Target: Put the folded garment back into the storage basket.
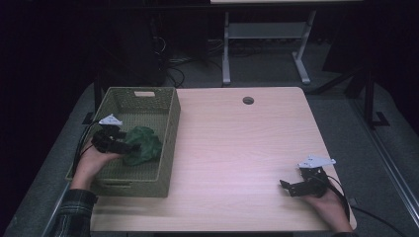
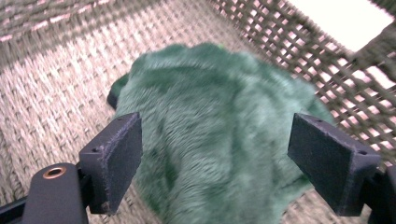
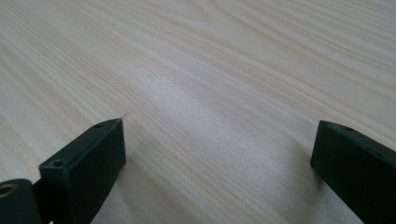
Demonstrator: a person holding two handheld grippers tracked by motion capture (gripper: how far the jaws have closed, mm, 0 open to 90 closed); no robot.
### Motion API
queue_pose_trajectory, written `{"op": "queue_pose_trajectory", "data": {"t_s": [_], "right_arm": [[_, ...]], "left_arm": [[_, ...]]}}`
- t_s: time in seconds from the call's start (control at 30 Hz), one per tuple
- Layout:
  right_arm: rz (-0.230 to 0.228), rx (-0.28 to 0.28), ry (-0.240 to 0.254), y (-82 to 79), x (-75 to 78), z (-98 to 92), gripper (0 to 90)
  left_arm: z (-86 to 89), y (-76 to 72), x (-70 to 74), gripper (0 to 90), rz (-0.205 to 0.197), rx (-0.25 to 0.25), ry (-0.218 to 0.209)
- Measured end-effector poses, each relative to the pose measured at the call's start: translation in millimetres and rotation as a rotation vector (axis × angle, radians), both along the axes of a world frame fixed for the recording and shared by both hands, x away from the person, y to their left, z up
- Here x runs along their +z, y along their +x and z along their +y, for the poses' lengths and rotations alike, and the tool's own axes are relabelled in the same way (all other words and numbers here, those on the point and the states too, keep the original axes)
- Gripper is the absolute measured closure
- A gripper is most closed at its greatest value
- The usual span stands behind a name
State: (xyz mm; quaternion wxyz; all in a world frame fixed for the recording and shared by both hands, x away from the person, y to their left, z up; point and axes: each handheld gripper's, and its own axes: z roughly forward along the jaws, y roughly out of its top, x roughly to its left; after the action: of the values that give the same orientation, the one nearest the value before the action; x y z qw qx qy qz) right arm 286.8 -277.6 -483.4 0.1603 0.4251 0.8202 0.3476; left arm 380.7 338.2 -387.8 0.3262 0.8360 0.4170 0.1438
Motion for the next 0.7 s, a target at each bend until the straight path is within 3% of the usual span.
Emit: {"op": "queue_pose_trajectory", "data": {"t_s": [0.13, 0.23, 0.7], "right_arm": [[0.0, 0.0, 0.0, 0.0, 0.0, 0.0, 2.9], [0.0, 0.0, 0.0, 0.0, 0.0, 0.0, 2.9], [0.0, 0.0, 0.0, 0.0, 0.0, 0.0, 2.9]], "left_arm": [[-8.1, -2.9, 10.6, 15.9, -0.032, -0.01, -0.01], [-16.0, -5.8, 19.9, 15.8, -0.057, -0.016, -0.053], [-65.6, -20.9, 54.5, 14.4, -0.137, -0.098, -0.084]]}}
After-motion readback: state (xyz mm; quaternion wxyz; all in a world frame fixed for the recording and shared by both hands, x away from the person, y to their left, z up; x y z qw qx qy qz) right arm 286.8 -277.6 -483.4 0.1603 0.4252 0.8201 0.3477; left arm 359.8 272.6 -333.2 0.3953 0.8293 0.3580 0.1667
